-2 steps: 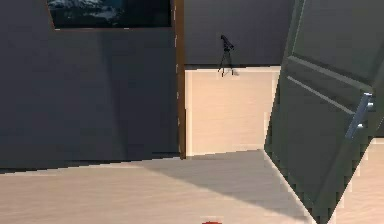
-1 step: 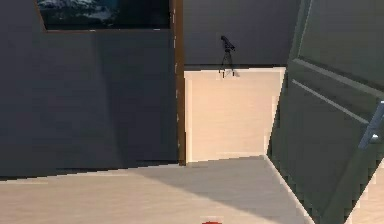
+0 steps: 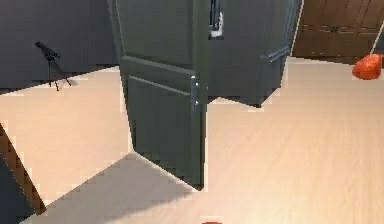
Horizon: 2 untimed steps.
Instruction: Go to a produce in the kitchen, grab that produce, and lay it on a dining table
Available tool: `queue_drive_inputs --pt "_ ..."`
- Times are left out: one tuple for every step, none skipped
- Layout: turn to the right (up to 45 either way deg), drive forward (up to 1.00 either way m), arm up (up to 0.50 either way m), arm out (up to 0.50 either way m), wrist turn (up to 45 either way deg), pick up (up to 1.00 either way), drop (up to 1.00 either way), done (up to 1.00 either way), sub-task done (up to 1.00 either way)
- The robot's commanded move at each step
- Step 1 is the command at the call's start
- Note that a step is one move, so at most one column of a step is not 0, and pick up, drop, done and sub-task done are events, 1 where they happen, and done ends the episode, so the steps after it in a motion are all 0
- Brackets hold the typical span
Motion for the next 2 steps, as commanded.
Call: queue_drive_inputs --pt "15.0 0.00 0.00 0.00 0.0 0.00 0.00 0.00 0.00" --pt "0.0 0.10 0.00 0.00 0.0 0.00 0.00 0.00 0.00"
